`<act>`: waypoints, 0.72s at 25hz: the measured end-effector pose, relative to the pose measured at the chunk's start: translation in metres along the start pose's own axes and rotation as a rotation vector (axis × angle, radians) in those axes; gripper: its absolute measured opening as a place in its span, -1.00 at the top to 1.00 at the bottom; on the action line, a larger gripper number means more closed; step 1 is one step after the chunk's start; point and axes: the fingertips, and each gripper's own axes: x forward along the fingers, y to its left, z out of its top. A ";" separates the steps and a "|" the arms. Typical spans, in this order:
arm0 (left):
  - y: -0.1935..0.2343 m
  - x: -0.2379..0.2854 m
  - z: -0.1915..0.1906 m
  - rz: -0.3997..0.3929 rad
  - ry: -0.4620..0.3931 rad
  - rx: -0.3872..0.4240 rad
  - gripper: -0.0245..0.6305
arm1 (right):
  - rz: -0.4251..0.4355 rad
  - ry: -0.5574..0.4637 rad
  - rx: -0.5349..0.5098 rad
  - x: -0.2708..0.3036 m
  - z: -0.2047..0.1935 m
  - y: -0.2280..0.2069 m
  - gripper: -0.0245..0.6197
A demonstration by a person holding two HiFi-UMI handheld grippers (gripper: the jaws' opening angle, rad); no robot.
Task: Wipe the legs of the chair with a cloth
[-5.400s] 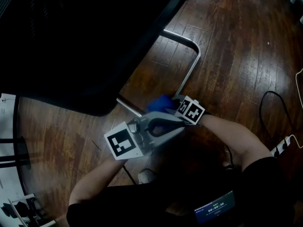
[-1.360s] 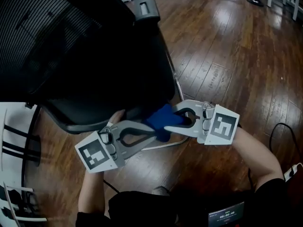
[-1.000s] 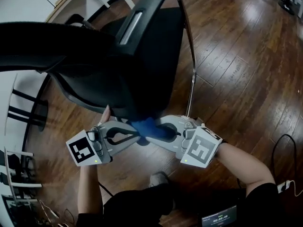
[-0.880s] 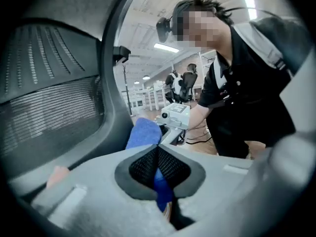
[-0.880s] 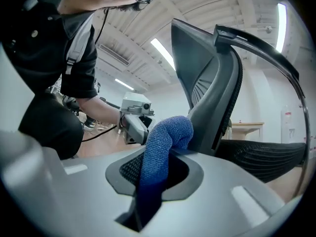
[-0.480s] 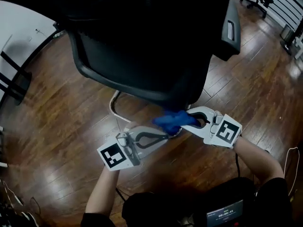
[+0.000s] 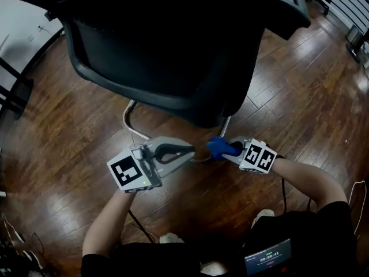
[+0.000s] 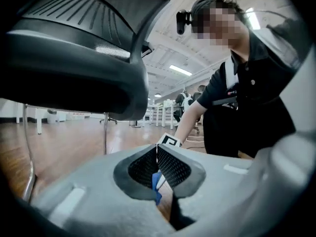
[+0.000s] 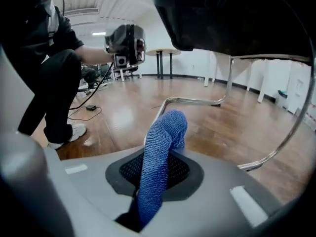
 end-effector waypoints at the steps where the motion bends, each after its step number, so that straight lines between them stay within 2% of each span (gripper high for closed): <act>1: -0.004 0.000 0.003 0.006 -0.014 -0.011 0.93 | 0.039 0.013 0.015 0.012 -0.003 0.010 0.75; 2: -0.011 -0.001 0.002 0.007 -0.012 -0.016 0.93 | 0.071 0.021 0.031 0.026 -0.003 0.019 0.75; 4: -0.023 -0.003 -0.014 0.018 0.053 -0.008 0.93 | 0.091 0.034 0.043 0.058 -0.004 0.034 0.75; 6: -0.025 0.000 -0.027 0.047 0.085 0.001 0.92 | 0.060 0.038 0.021 0.085 -0.004 0.038 0.75; 8: -0.022 0.007 -0.032 0.071 0.061 -0.021 0.92 | 0.019 0.012 -0.014 0.099 -0.004 0.034 0.76; 12: -0.025 0.024 -0.049 0.033 0.101 -0.034 0.93 | -0.029 -0.022 -0.003 0.095 -0.011 0.010 0.76; 14: -0.026 0.032 -0.047 0.023 0.087 -0.034 0.93 | -0.057 -0.028 0.002 0.088 -0.018 -0.005 0.76; 18: -0.022 0.039 -0.037 -0.011 0.086 -0.032 0.92 | -0.164 -0.029 -0.009 0.070 -0.033 -0.058 0.76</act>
